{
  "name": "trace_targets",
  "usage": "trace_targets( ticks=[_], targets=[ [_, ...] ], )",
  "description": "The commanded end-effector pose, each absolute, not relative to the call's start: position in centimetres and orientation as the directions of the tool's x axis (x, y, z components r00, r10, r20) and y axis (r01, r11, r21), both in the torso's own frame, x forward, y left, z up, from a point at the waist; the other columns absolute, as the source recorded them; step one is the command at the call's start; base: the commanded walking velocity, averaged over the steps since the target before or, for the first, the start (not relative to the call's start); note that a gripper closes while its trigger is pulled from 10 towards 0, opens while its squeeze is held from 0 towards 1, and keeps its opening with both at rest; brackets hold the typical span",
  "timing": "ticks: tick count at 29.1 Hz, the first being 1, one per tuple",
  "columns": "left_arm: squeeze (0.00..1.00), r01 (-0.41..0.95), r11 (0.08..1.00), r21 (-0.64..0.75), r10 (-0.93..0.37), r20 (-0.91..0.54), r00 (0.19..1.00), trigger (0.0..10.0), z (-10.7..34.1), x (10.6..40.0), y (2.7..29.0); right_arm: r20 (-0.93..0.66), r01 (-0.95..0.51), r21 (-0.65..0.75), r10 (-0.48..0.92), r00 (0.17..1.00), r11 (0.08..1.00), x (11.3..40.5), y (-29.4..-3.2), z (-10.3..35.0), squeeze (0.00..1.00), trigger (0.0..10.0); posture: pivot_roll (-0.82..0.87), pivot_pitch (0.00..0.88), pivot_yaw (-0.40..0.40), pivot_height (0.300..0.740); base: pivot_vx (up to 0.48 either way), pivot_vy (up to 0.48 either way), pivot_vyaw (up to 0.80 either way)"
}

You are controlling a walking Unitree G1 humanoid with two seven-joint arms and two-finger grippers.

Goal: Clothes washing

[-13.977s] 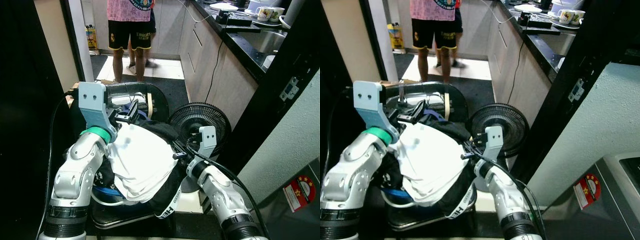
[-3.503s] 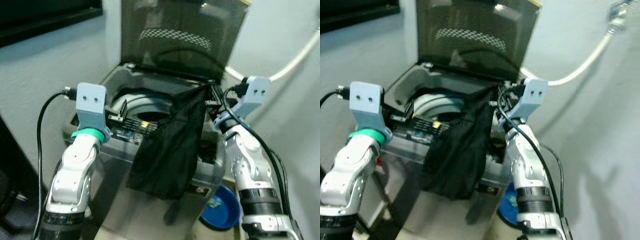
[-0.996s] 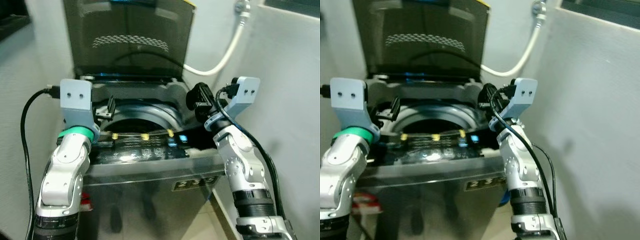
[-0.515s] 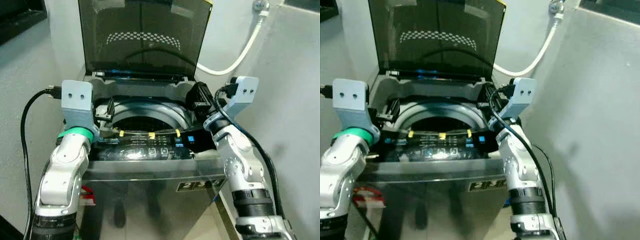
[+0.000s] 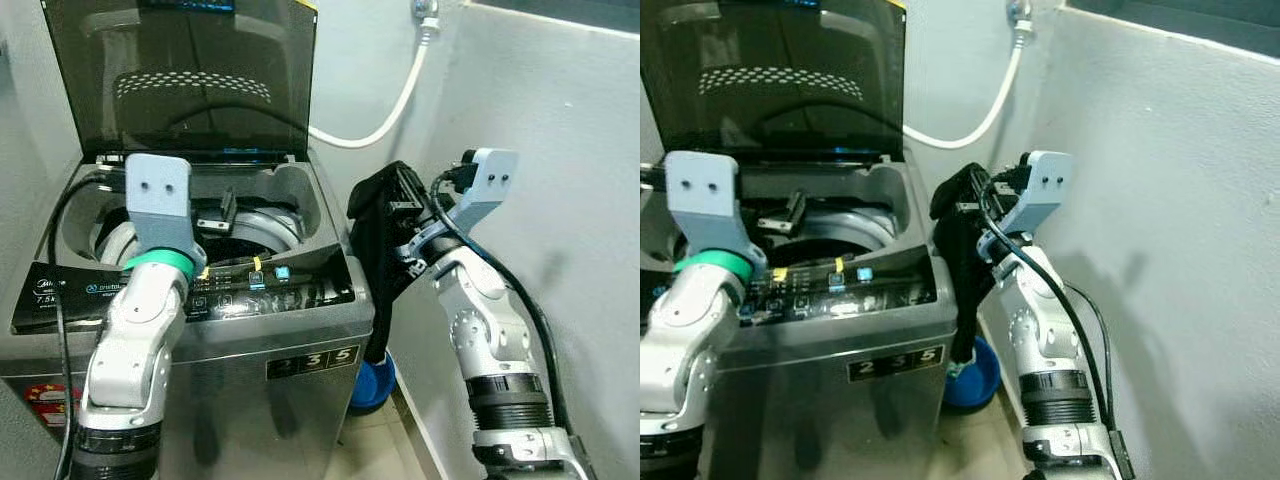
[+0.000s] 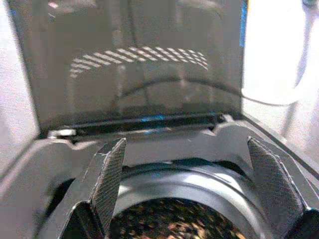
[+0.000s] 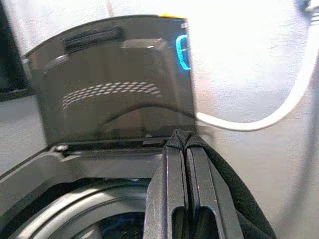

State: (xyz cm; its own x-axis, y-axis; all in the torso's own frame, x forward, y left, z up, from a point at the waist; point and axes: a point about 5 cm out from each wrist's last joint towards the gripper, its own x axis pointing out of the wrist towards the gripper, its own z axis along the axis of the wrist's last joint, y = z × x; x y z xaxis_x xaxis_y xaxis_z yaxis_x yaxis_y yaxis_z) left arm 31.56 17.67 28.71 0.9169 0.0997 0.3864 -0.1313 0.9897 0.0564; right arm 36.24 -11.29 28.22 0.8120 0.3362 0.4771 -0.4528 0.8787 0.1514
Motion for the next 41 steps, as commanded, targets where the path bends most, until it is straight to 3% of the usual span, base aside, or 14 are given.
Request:
trace_targets(
  ticks=[1, 5, 13, 23, 36, 41],
  targets=[
    [0.0, -0.156, 0.986, 0.06, 0.12, 0.4, 0.909, 10.0, 29.0, 31.4, 18.0, 0.499, -0.484, 0.136, 0.362, 0.787, 0.865, 36.0, -10.7, 29.1, 0.0, 10.0, 0.06, 0.041, -0.032, 0.74, 0.0, 0.0, 0.0],
    [0.0, -0.153, 0.986, 0.062, 0.117, 0.395, 0.911, 10.0, 28.9, 31.3, 17.9, 0.495, -0.501, 0.099, 0.394, 0.774, 0.86, 35.7, -10.0, 29.0, 0.0, 10.0, 0.06, 0.041, -0.034, 0.74, 0.149, 0.0, 0.0],
    [0.0, -0.144, 0.988, 0.054, 0.111, 0.405, 0.908, 10.0, 28.9, 31.2, 17.7, 0.5, -0.517, 0.083, 0.413, 0.761, 0.852, 35.5, -9.6, 28.9, 0.0, 10.0, 0.06, 0.043, -0.033, 0.74, 0.331, 0.0, 0.8],
    [0.0, -0.131, 0.99, 0.046, 0.101, 0.407, 0.908, 10.0, 28.9, 31.3, 17.6, 0.492, -0.503, 0.082, 0.404, 0.771, 0.86, 35.7, -10.1, 28.6, 0.0, 10.0, 0.06, 0.044, -0.032, 0.74, 0.341, 0.0, 0.0],
    [0.0, -0.101, 0.993, 0.066, 0.066, 0.396, 0.916, 10.0, 28.7, 31.3, 17.3, 0.492, -0.507, 0.075, 0.411, 0.768, 0.859, 35.7, -10.3, 28.6, 0.0, 10.0, 0.06, 0.039, -0.035, 0.74, 0.0, 0.0, 0.0],
    [0.0, -0.025, 0.986, 0.165, -0.034, 0.349, 0.937, 10.0, 27.7, 31.6, 16.2, 0.524, -0.515, 0.063, 0.411, 0.746, 0.855, 36.4, -10.6, 30.2, 0.0, 10.0, 0.05, 0.037, -0.026, 0.74, 0.0, 0.0, 0.0]
  ],
)
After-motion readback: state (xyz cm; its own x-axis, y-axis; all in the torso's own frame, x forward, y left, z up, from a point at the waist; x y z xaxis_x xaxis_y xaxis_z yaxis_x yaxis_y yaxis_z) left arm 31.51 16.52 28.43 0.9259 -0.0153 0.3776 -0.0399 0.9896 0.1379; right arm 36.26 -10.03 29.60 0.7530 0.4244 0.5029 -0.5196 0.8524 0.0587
